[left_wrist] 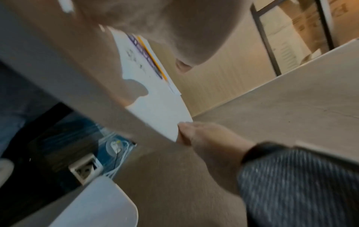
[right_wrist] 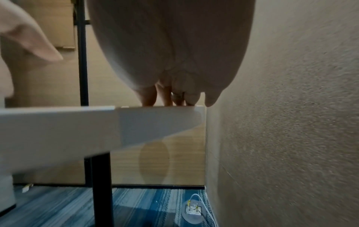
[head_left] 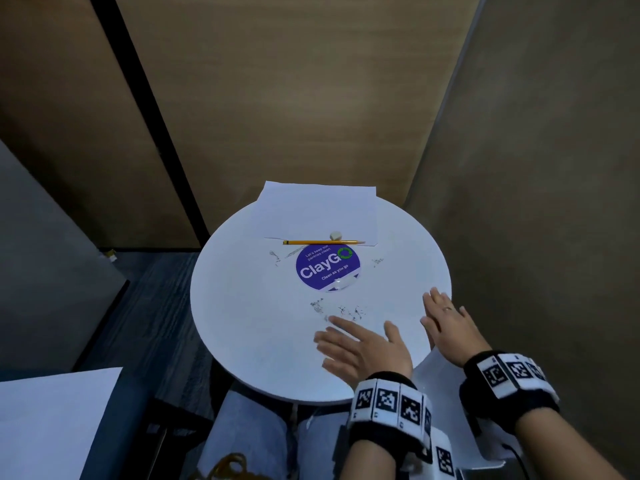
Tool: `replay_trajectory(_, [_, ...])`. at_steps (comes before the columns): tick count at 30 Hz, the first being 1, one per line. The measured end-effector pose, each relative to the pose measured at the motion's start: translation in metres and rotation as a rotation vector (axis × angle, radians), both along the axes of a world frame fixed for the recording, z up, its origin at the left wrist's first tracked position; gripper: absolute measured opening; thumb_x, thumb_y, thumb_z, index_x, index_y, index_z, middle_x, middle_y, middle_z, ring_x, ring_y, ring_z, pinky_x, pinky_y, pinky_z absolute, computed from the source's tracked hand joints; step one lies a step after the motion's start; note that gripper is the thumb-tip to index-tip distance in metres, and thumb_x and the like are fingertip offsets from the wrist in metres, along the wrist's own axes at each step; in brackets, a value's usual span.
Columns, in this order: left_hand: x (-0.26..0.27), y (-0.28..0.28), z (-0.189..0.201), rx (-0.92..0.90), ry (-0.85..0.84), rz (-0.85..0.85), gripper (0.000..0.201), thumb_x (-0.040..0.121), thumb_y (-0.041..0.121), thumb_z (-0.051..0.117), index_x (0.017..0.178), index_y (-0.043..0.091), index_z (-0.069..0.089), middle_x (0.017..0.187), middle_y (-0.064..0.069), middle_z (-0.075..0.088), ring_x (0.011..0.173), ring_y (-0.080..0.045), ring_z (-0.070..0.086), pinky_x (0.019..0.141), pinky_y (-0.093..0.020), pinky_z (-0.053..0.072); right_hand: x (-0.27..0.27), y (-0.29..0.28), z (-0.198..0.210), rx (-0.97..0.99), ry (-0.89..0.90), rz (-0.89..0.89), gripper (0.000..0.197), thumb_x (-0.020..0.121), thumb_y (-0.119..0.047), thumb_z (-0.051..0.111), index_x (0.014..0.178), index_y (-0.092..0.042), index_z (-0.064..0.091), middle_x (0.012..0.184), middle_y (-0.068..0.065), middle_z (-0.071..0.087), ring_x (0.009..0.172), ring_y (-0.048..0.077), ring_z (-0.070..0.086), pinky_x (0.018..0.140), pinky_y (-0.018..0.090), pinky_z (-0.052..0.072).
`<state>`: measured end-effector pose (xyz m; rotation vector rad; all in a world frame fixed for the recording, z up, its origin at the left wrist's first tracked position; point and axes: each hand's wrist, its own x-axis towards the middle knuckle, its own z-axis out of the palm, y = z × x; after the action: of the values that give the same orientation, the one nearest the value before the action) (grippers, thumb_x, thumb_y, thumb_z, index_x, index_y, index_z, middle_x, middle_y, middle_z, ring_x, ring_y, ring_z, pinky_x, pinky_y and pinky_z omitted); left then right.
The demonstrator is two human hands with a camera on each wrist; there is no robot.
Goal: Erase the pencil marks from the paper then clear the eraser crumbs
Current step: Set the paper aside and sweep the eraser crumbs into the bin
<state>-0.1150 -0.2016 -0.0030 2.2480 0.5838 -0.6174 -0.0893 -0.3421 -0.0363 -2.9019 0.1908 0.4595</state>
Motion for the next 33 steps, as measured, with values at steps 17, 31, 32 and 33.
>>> replay_trajectory(17, [-0.01,-0.041,-0.011,-0.167,-0.159,-0.187,0.082,0.099,0.047,0.029,0.145,0.002,-0.022,0.152,-0.022,-0.026,0.143,-0.031,-0.022,0.114,-0.037,-0.013,0.004,-0.007,0.004,0.183,0.088,0.006,0.056,0.102,-0.02,0.03,0.15,-0.011,0.003,0.158,0.005,-0.007,0.146,0.017,-0.006,0.116,0.036,0.008])
replay_trajectory(31, [-0.002,-0.046,-0.003,-0.021,-0.076,-0.088,0.079,0.1,0.044,0.026,0.145,0.0,-0.021,0.149,-0.028,-0.026,0.142,-0.036,-0.022,0.115,-0.043,-0.011,0.004,-0.004,0.002,0.212,0.081,-0.021,0.057,0.102,-0.021,0.03,0.15,-0.008,0.002,0.158,0.008,-0.008,0.146,0.019,-0.008,0.119,0.039,0.01])
replay_trajectory(32, [-0.001,-0.046,-0.004,-0.045,-0.05,-0.097,0.079,0.1,0.044,0.026,0.145,-0.001,-0.02,0.15,-0.028,-0.026,0.141,-0.035,-0.022,0.114,-0.043,-0.013,0.004,-0.004,0.002,0.214,0.083,-0.022,0.057,0.102,-0.021,0.03,0.15,-0.008,0.002,0.158,0.008,-0.009,0.146,0.019,-0.008,0.119,0.039,0.01])
replay_trajectory(33, [0.0,-0.048,-0.005,-0.082,-0.052,-0.133,0.077,0.1,0.043,0.026,0.145,-0.001,-0.019,0.15,-0.027,-0.025,0.142,-0.034,-0.022,0.114,-0.041,-0.014,0.004,-0.004,0.002,0.212,0.096,-0.018,0.058,0.101,-0.019,0.03,0.15,-0.008,0.001,0.158,0.008,-0.009,0.146,0.02,-0.009,0.119,0.039,0.01])
